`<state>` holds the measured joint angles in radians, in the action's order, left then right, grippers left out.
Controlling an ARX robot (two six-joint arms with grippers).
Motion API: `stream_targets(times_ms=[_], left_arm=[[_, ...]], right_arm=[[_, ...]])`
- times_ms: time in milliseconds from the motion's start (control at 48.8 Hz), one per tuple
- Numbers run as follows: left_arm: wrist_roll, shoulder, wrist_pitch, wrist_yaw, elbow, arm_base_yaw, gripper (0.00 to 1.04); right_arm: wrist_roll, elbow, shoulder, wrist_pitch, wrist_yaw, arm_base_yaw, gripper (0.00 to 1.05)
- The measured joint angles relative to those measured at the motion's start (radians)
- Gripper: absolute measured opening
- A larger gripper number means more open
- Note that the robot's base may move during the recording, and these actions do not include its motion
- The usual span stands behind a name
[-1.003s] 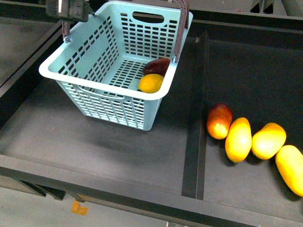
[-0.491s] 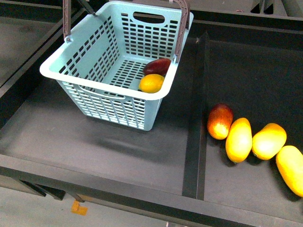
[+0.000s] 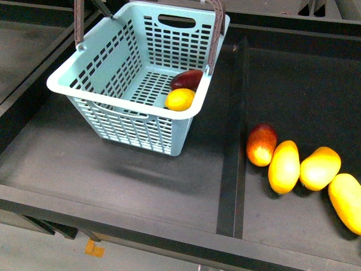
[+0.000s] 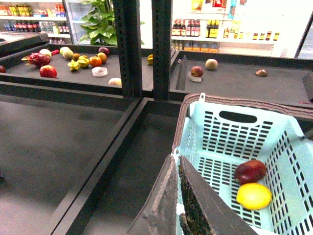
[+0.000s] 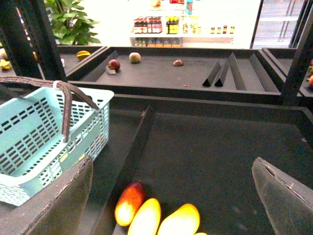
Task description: Pick lemon and mango into basket
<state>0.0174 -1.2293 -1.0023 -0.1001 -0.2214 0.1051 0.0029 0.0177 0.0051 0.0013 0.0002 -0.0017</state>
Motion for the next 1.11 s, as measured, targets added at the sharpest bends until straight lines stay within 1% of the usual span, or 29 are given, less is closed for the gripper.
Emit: stream_targets(times_ms=[123,164,184,225,287,532,880,1024,1106], left_arm=[[-0.003,0.082,0.032,0.02,0.053,-0.018,0.03],[-0.003,0.087,-0.007,0.024,0.083,-0.025,0.03],[-0.003,0.093,-0.013,0.033,0.098,-0.032,0.03],[-0.004,0.117,0.002,0.086,0.123,-0.069,0.03],[-0.004,0.185,0.05,0.093,0.148,-0.098,0.03],[-0.006,0.463,0.269,0.1,0.197,-0.101,0.03],[-0.006,0.689,0.472,0.1,0.206,-0.101,0.03],[-0.006,0.806,0.583,0.1,0.206,-0.101,0.03],[-0.006,0.84,0.615,0.1,0.206,-0.101,0.03]], right_arm=[[0.0,0.0,0.0,0.0,0.0,0.0,0.96],[0.0,0.0,0.0,0.0,0.0,0.0,0.96],[0.0,0.0,0.0,0.0,0.0,0.0,0.96],[0.0,0.0,0.0,0.0,0.0,0.0,0.96],[0.0,0.0,0.0,0.0,0.0,0.0,0.96],[0.0,0.0,0.0,0.0,0.0,0.0,0.96],[0.0,0.0,0.0,0.0,0.0,0.0,0.96],[0.0,0.0,0.0,0.0,0.0,0.0,0.96],[0.0,0.0,0.0,0.0,0.0,0.0,0.96]])
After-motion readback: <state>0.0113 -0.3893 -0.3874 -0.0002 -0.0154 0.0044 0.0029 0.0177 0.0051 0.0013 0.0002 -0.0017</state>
